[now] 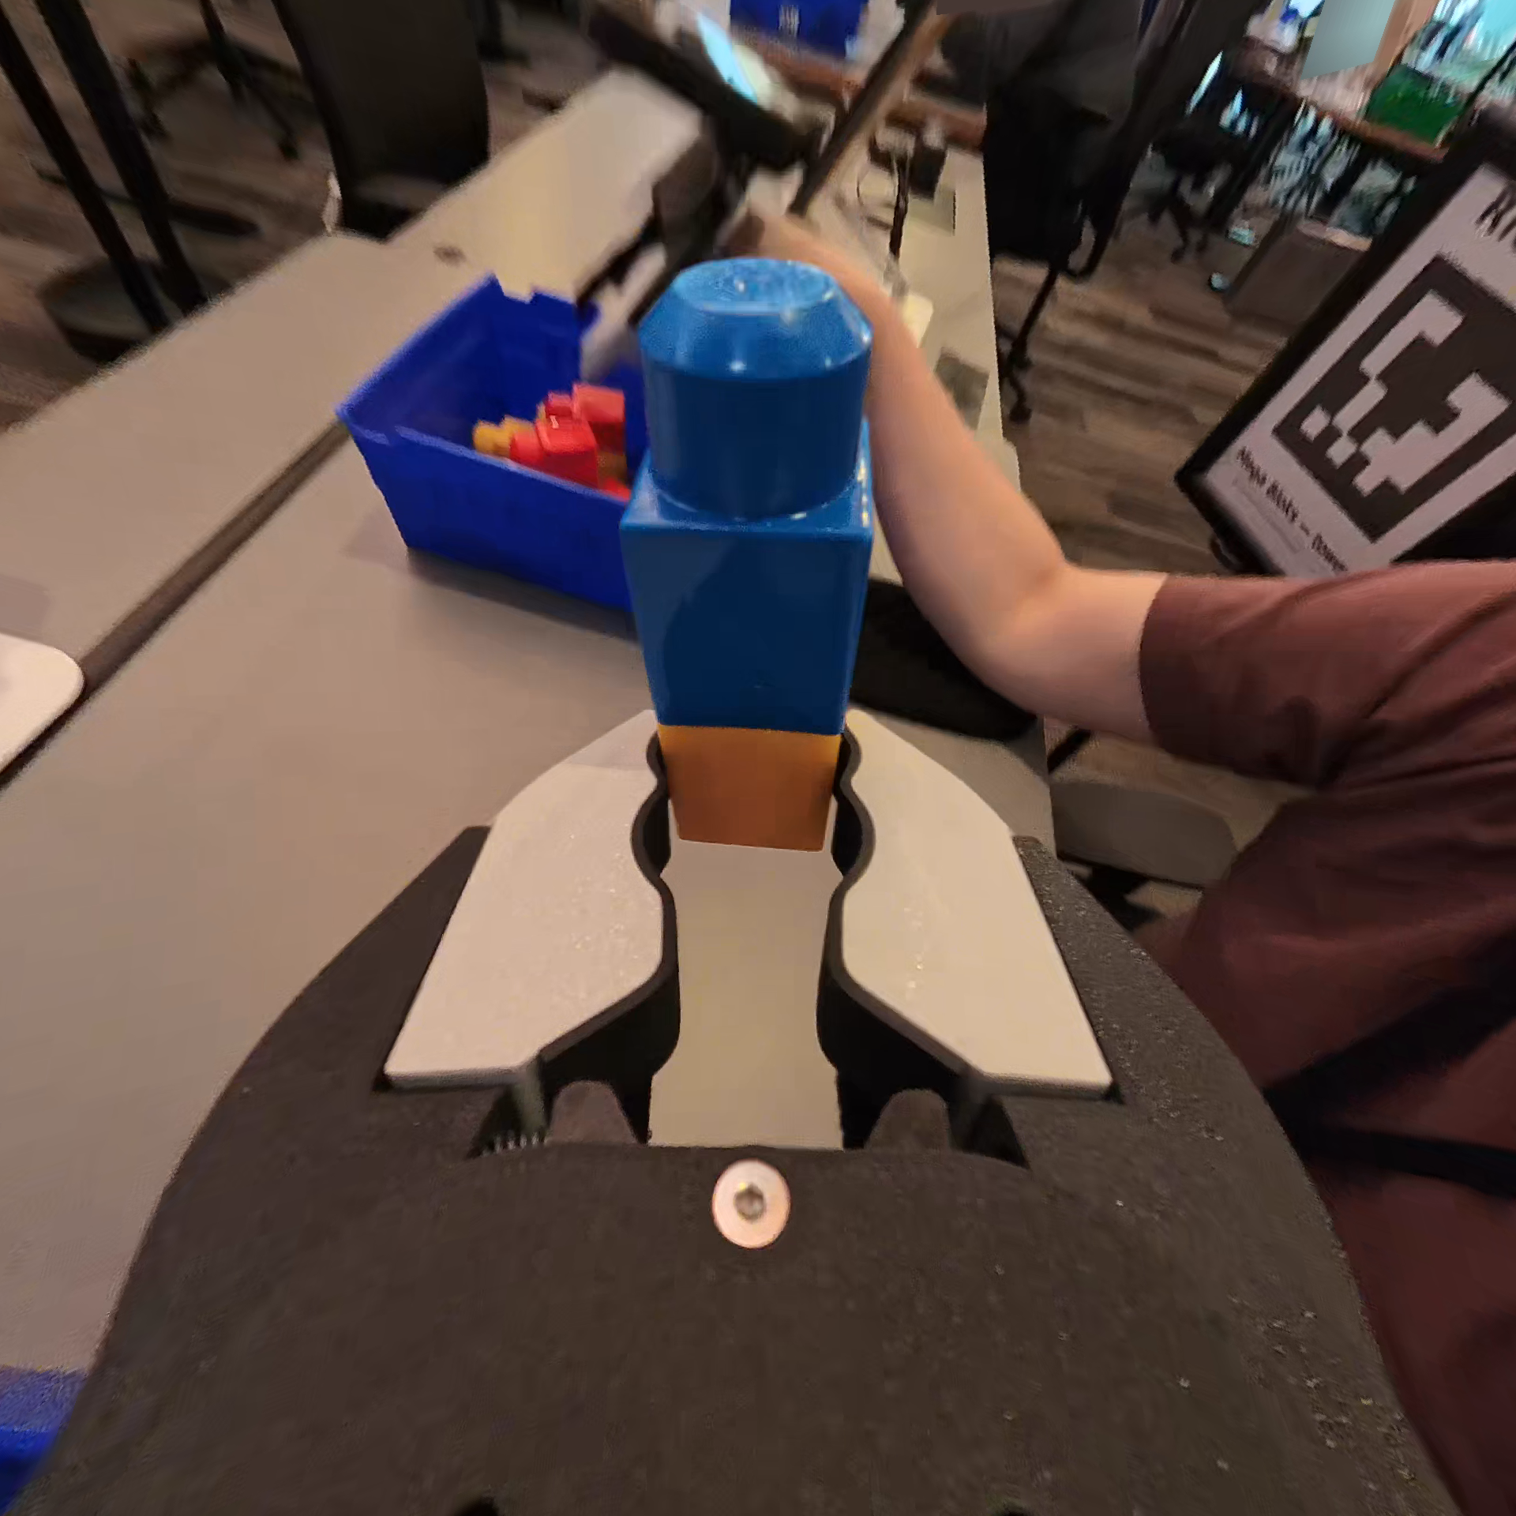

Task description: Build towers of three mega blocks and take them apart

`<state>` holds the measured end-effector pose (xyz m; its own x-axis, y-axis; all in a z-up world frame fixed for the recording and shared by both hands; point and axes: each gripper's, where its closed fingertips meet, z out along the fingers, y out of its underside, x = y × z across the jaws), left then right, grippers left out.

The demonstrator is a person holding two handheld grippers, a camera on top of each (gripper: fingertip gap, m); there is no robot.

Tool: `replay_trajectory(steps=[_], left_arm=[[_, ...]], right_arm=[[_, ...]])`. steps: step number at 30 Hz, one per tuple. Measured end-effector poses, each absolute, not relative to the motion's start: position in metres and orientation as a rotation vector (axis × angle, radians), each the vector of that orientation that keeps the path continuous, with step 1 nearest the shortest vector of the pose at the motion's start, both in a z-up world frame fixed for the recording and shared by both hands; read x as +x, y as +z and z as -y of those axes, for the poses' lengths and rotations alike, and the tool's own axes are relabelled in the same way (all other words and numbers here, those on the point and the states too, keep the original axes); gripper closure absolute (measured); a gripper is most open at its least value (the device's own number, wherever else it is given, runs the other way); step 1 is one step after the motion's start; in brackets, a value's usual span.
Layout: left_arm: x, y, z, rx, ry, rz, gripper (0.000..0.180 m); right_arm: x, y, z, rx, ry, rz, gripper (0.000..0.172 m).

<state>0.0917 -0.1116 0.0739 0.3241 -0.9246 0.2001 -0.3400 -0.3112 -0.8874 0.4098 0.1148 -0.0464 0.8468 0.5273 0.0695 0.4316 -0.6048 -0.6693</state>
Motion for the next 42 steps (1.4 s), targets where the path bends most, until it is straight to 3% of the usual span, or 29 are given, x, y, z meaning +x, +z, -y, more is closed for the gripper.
replay_trajectory(steps=[1, 2, 5, 7, 13, 14, 15, 16, 22, 25, 27, 31, 37, 41, 42], left_arm=[[0.094, 0.065, 0.113, -1.866, -0.966, -1.152, 0.145], [0.096, 0.057, 0.114, -1.902, -0.984, -1.176, 0.144], [0.105, 0.041, 0.123, -1.967, -1.080, -1.252, 0.145], [0.106, 0.029, 0.120, -2.017, -1.036, -1.274, 0.145], [0.107, 0.027, 0.113, -2.011, -0.975, -1.256, 0.145], [0.106, 0.027, 0.112, -2.008, -0.968, -1.255, 0.145], [0.106, 0.028, 0.112, -2.006, -0.962, -1.255, 0.145], [0.105, 0.027, 0.112, -2.012, -0.949, -1.258, 0.145], [0.107, 0.031, 0.114, -2.003, -1.025, -1.229, 0.145], [0.100, -0.005, 0.119, -2.124, -0.882, -1.403, 0.144], [0.112, 0.003, 0.119, -2.093, -0.997, -1.352, 0.145], [0.112, 0.023, 0.118, -2.015, -1.116, -1.284, 0.145], [0.115, 0.030, 0.128, -1.994, -1.215, -1.286, 0.145], [0.119, 0.031, 0.134, -1.989, -1.254, -1.305, 0.145], [0.119, 0.033, 0.134, -1.978, -1.276, -1.300, 0.145]], right_arm=[[0.386, -0.019, -0.111, -2.170, 0.192, 0.783, 0.095], [0.353, 0.011, -0.100, -2.001, 0.236, 0.892, 0.089], [0.227, 0.096, -0.010, -1.374, 0.583, 1.247, 0.096], [0.168, 0.125, 0.056, -1.107, 0.884, 1.347, 0.105], [0.097, 0.092, 0.093, -1.371, 1.257, 1.441, 0.098], [0.093, 0.085, 0.095, -1.399, 1.291, 1.468, 0.108], [0.091, 0.077, 0.097, -1.432, 1.309, 1.506, 0.129], [0.089, 0.072, 0.097, -1.455, 1.315, 1.528, 0.134], [0.083, 0.097, 0.091, -1.397, 1.450, 1.353, 0.135], [0.116, 0.129, 0.055, -1.354, 1.523, 1.097, 0.136], [0.154, 0.115, 0.020, -1.492, 1.311, 1.087, 0.135], [0.292, 0.041, -0.072, -1.938, 0.396, 0.964, 0.135], [0.399, -0.081, -0.102, -2.482, 0.192, 0.768, 0.134], [0.404, -0.085, -0.111, -2.467, 0.185, 0.713, 0.132], [0.401, -0.073, -0.113, -2.416, 0.156, 0.720, 0.124]])
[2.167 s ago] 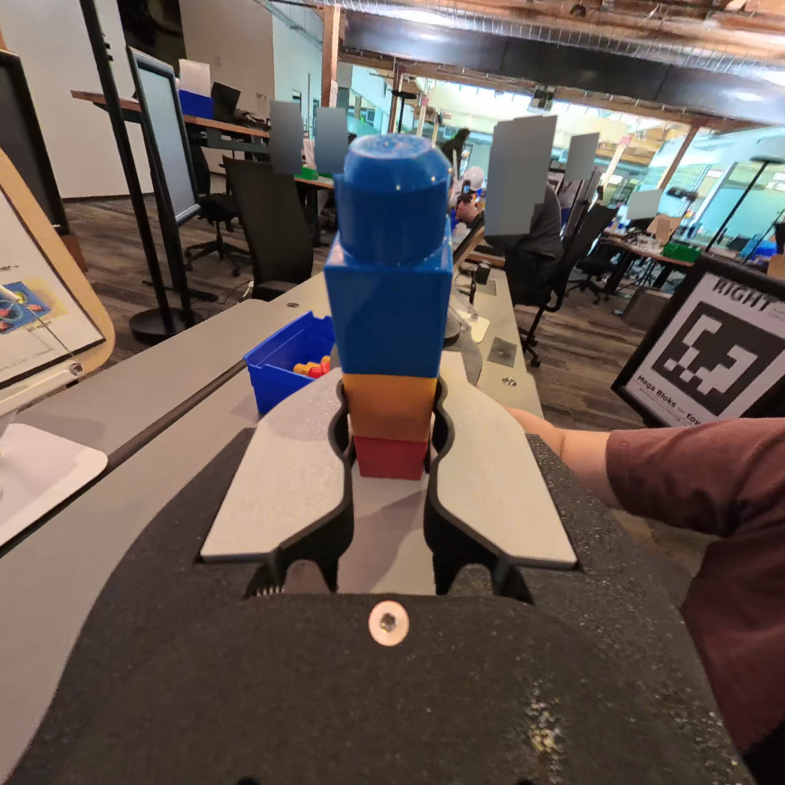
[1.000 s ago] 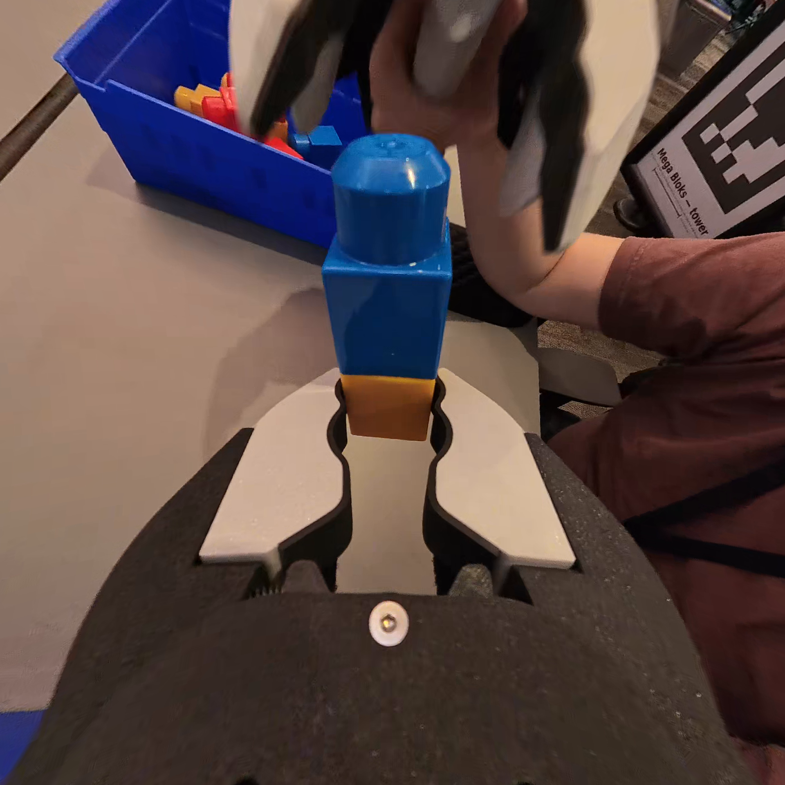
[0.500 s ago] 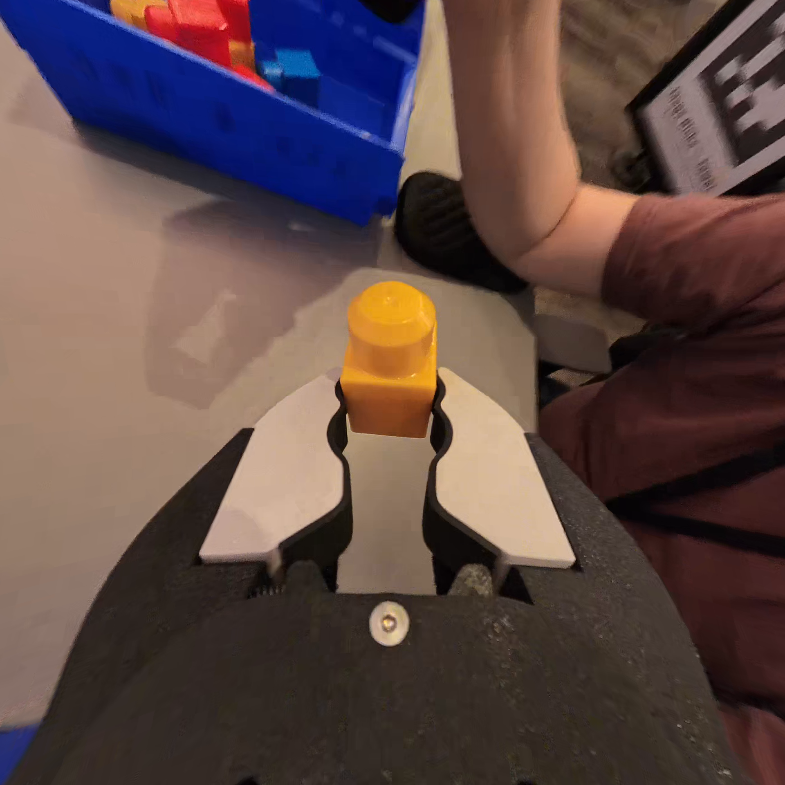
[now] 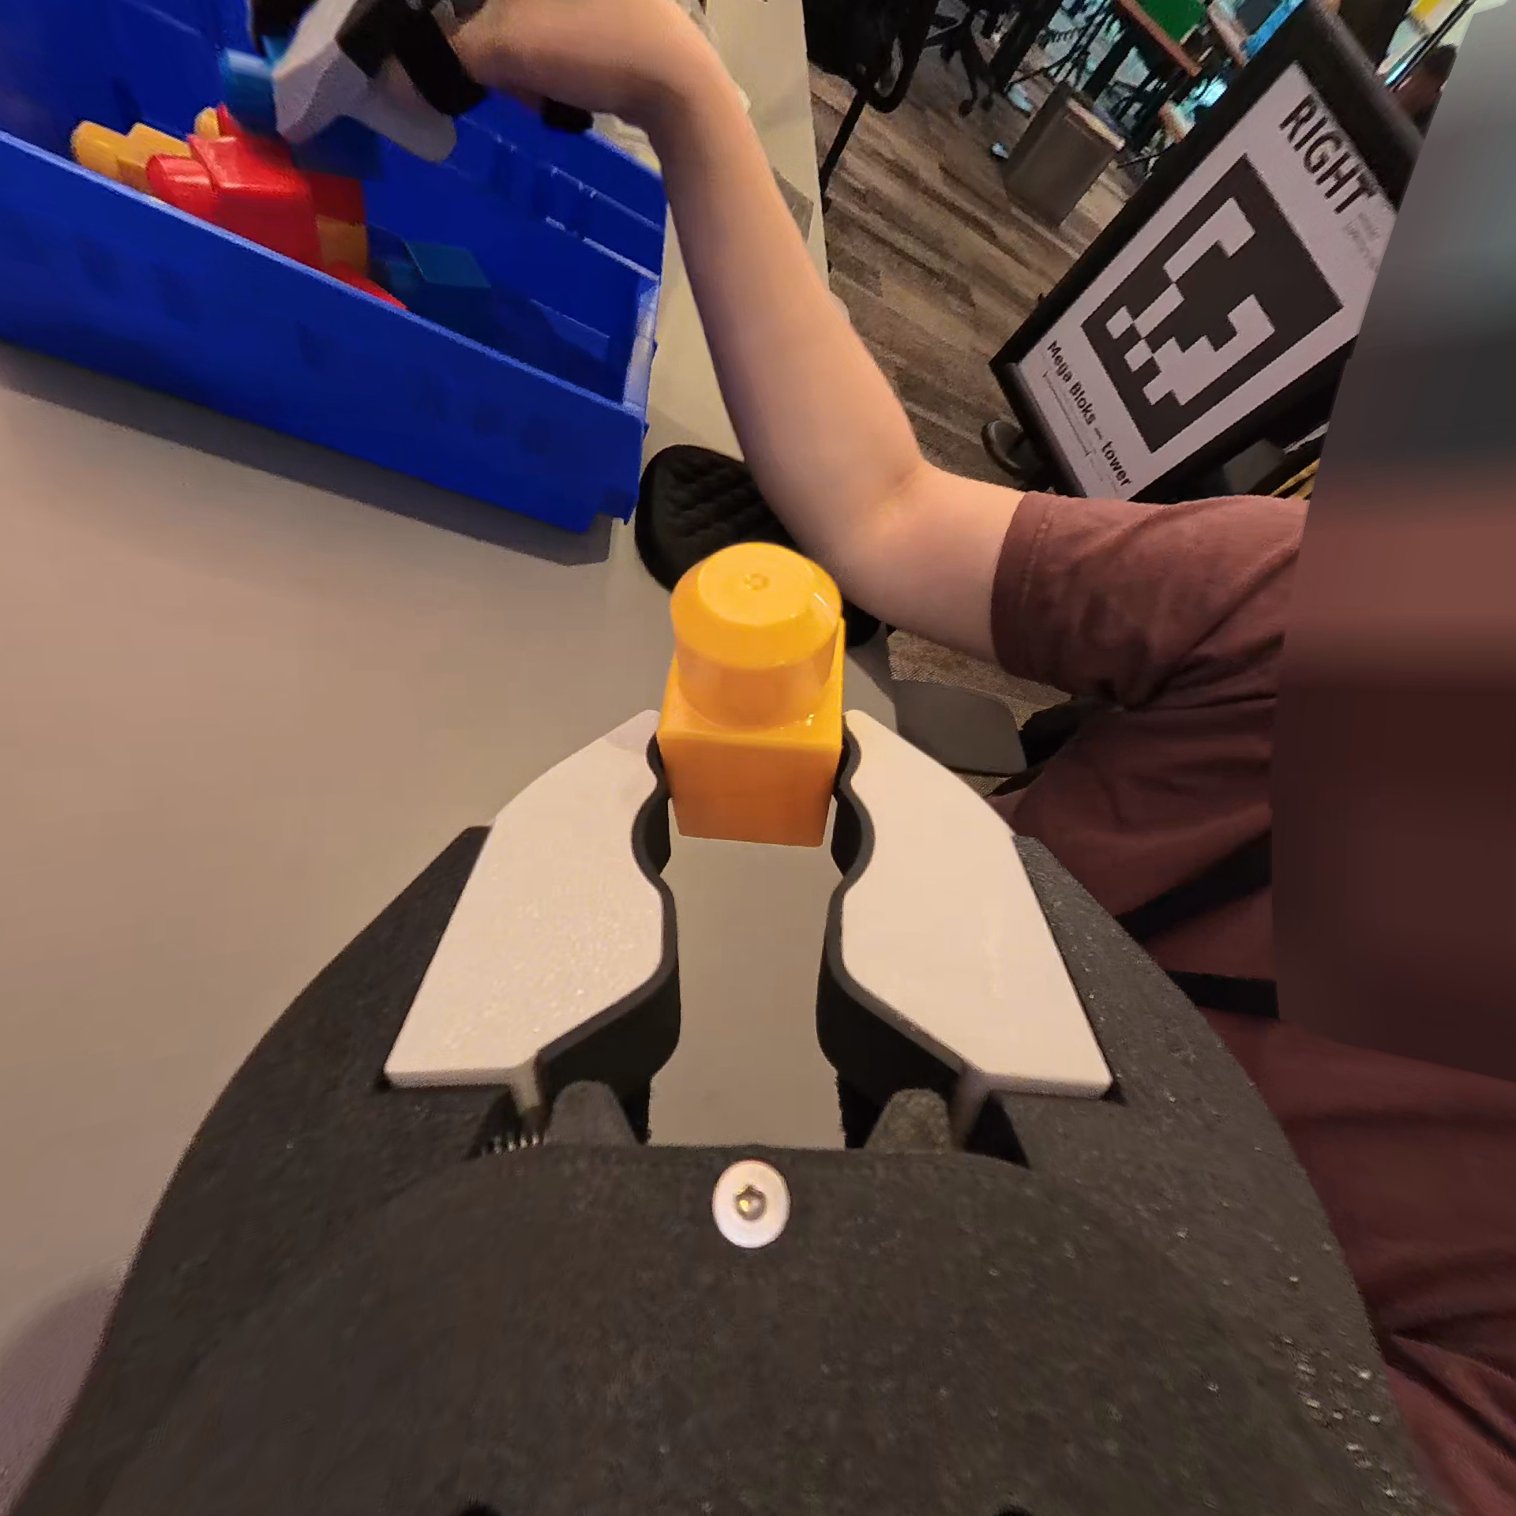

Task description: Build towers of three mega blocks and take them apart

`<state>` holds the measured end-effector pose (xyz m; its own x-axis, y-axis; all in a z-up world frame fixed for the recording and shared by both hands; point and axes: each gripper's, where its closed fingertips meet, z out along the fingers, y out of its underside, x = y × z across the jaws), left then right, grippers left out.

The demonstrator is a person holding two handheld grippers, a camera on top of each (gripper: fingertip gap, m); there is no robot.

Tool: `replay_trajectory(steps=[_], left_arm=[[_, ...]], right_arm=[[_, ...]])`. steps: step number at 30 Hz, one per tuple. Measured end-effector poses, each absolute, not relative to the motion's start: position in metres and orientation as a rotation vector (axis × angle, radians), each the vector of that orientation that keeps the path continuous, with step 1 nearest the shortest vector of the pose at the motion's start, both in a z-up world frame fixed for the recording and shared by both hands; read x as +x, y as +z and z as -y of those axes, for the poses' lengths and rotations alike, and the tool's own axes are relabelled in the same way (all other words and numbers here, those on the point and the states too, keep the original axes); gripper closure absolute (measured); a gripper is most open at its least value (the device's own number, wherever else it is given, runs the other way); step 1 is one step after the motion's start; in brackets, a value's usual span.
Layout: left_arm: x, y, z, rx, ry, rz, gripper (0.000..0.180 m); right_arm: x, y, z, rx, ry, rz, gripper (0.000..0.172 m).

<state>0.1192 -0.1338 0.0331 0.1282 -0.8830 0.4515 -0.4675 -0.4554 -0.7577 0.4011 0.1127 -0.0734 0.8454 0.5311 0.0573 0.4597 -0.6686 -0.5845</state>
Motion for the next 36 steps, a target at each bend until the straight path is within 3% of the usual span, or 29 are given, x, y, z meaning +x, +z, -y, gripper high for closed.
replay_trajectory(steps=[3, 9, 17, 20, 23, 25, 29, 31, 33, 36], left_arm=[[0.121, 0.045, 0.131, -1.929, -1.397, -1.234, 0.145], [0.114, 0.057, 0.116, -1.887, -1.466, -1.112, 0.144], [0.107, 0.067, 0.125, -1.856, -1.504, -1.119, 0.145], [0.108, 0.065, 0.129, -1.862, -1.488, -1.157, 0.145], [0.113, 0.067, 0.134, -1.844, -1.526, -1.174, 0.144], [0.114, 0.068, 0.132, -1.840, -1.526, -1.159, 0.144], [0.111, 0.085, 0.135, -1.769, -1.604, -1.126, 0.137], [0.100, 0.094, 0.130, -1.744, -1.550, -1.086, 0.133], [0.085, 0.100, 0.124, -1.743, -1.454, -1.045, 0.129], [0.067, 0.110, 0.121, -1.723, -1.367, -1.010, 0.127]], right_arm=[[0.371, -0.015, -0.112, -2.148, 0.139, 0.793, 0.102], [0.204, 0.100, 0.005, -1.345, 0.544, 1.311, 0.085], [0.094, 0.084, 0.109, -0.883, 0.419, 1.692, 0.078], [0.083, 0.091, 0.117, -0.821, 0.447, 1.647, 0.086], [0.082, 0.085, 0.119, -0.826, 0.451, 1.685, 0.091], [0.085, 0.083, 0.120, -0.817, 0.423, 1.704, 0.103], [0.122, 0.095, 0.100, -0.902, 0.320, 1.693, 0.103], [0.180, 0.097, 0.060, -1.147, 0.283, 1.600, 0.103], [0.253, 0.073, 0.008, -1.527, 0.282, 1.421, 0.103], [0.337, -0.005, -0.038, -1.979, 0.246, 1.307, 0.102]])
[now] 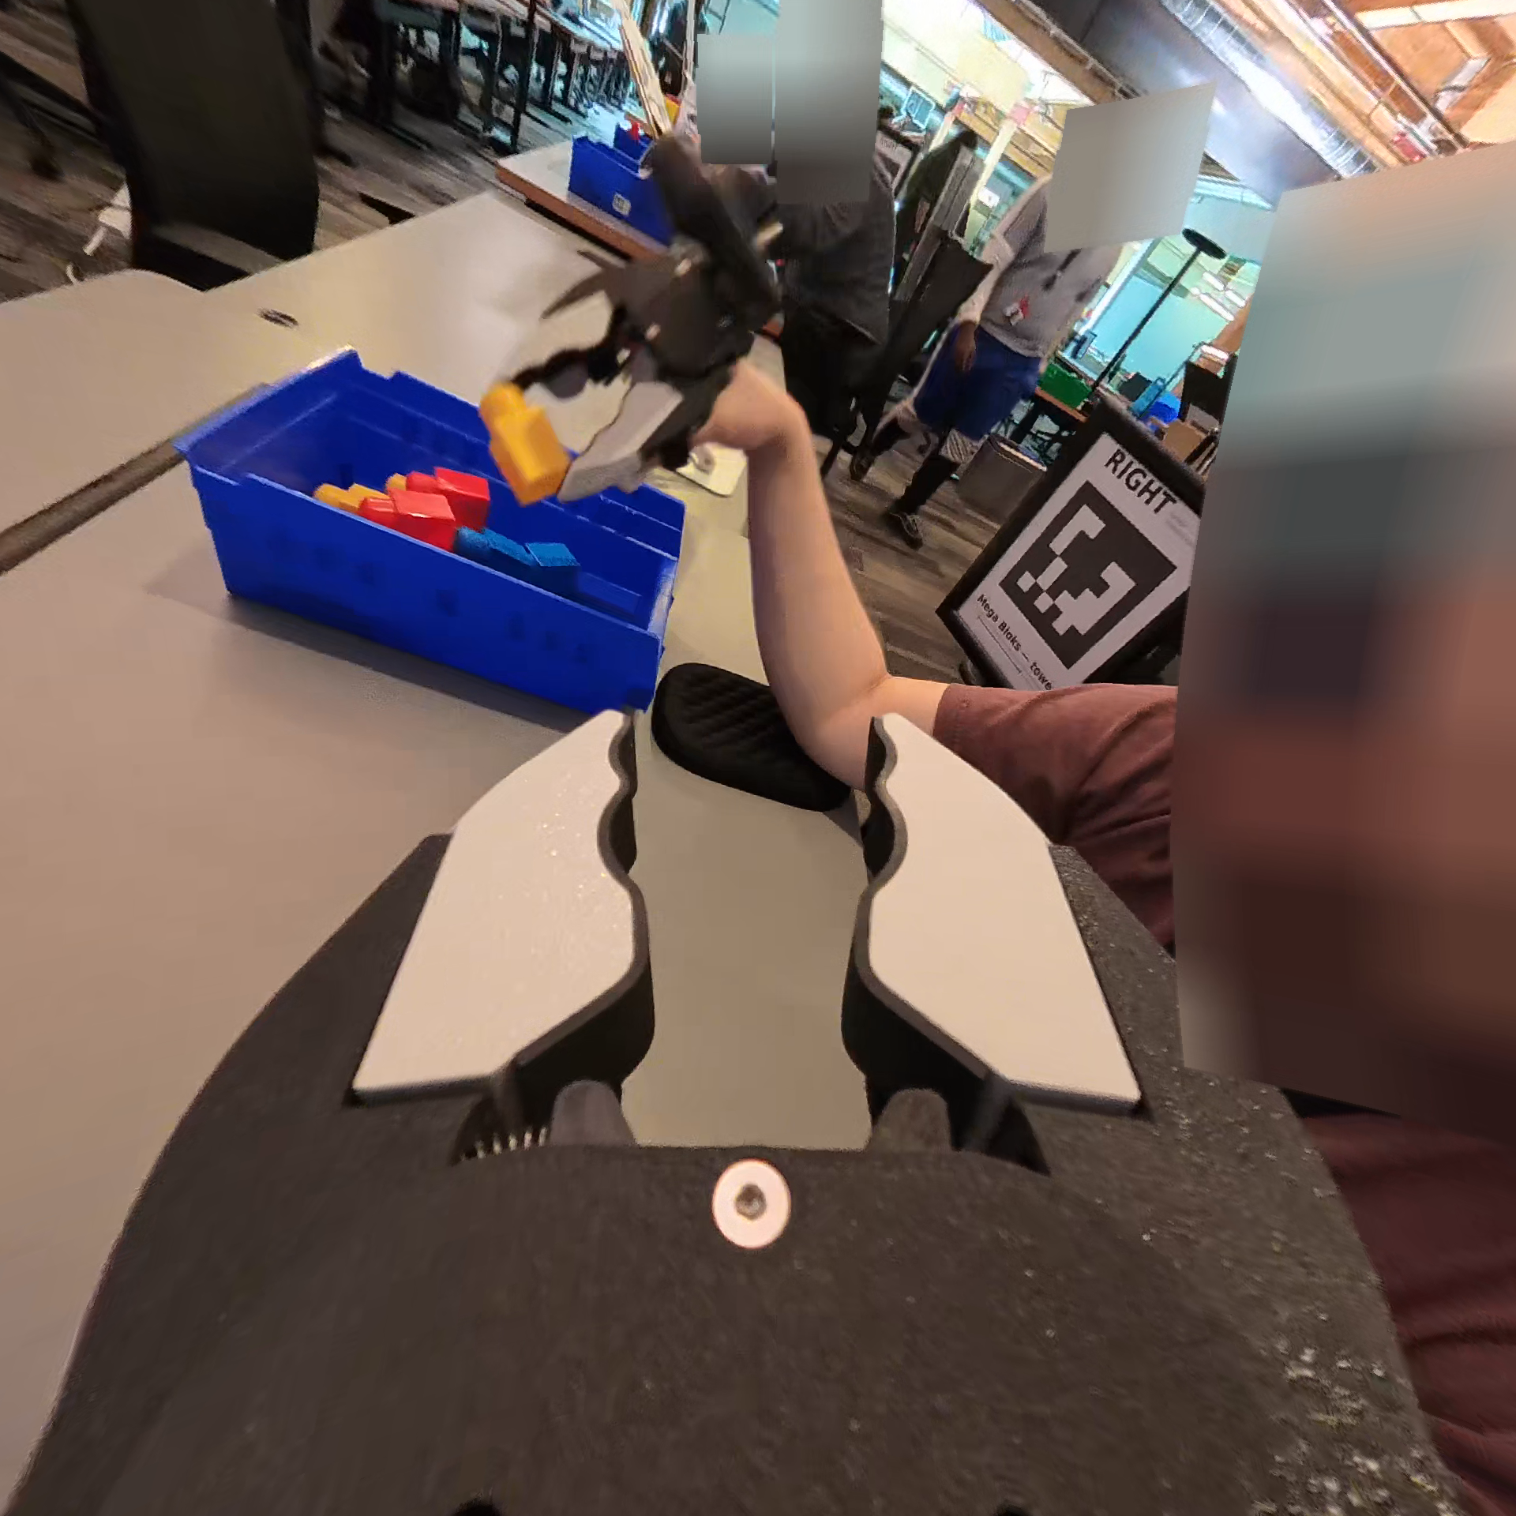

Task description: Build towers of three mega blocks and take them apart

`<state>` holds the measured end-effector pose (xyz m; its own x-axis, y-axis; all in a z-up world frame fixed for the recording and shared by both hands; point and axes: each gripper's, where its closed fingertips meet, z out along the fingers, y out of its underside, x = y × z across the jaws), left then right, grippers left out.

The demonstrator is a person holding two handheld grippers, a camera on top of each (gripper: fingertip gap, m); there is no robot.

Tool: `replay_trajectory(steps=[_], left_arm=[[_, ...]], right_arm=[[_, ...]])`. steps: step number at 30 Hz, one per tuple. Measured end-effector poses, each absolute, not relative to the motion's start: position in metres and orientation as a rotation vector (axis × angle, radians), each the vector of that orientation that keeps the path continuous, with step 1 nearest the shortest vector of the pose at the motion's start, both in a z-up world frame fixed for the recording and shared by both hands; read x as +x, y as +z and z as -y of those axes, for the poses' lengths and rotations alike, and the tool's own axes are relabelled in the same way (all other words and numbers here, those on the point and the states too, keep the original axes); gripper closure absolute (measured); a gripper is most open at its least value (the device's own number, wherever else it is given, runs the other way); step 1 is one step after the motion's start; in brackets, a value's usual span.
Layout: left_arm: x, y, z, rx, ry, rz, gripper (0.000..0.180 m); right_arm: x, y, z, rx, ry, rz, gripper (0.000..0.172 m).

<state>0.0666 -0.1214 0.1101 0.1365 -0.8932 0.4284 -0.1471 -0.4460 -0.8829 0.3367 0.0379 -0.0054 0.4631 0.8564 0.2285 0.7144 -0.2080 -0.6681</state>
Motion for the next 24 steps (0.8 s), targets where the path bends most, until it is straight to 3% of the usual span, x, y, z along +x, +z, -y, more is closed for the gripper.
replay_trajectory(steps=[2, 9, 16, 24], left_arm=[[0.058, 0.116, 0.123, -1.714, -1.364, -0.992, 0.128], [0.030, 0.112, 0.109, -1.786, -1.199, -0.915, 0.129], [-0.085, 0.068, 0.068, -2.118, -0.545, -0.635, 0.133], [-0.175, 0.015, 0.053, -2.307, -0.288, -0.442, 0.135]], right_arm=[[0.352, -0.041, -0.051, -2.065, 0.240, 1.339, 0.102], [0.347, -0.086, -0.083, -2.132, 0.141, 1.358, 0.101], [0.347, -0.003, -0.085, -1.859, 0.273, 1.103, 0.102], [0.331, 0.045, -0.069, -1.681, 0.266, 1.097, 0.103]])
